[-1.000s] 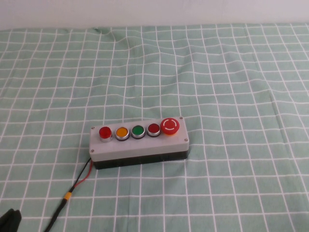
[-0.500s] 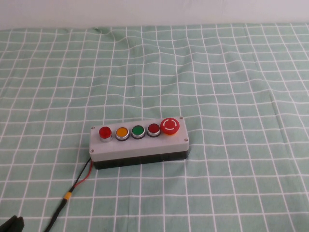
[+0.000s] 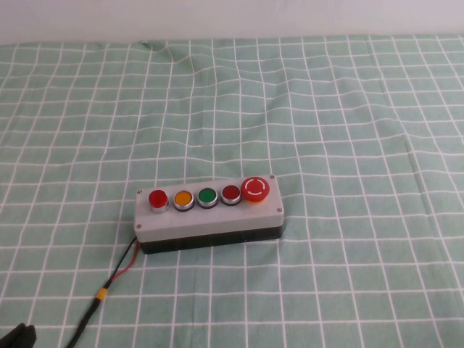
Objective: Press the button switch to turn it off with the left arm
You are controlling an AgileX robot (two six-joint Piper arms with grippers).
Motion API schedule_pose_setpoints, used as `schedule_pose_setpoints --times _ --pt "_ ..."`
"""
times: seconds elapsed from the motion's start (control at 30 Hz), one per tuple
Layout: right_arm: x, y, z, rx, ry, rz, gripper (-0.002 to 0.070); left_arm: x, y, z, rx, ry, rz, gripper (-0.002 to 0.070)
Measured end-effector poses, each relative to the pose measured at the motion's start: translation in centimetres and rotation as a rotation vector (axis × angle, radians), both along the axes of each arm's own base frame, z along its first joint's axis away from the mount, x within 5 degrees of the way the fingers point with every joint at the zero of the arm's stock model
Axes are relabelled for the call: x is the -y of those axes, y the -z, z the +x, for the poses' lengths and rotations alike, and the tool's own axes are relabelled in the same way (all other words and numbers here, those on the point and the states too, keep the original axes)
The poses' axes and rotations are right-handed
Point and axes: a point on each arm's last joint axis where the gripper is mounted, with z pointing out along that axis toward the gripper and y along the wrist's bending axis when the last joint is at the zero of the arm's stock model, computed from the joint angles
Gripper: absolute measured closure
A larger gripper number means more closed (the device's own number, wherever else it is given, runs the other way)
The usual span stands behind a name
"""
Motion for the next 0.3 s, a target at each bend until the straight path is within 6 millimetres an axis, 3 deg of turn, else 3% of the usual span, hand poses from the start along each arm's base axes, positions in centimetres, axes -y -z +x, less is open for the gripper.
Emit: schedule_pose_setpoints --times 0.3 --pt "0.0 0.0 0.0 0.0 0.0 0.0 0.0694 0.13 -0.78 0.19 0.068 -0.012 -0.094 0.0677"
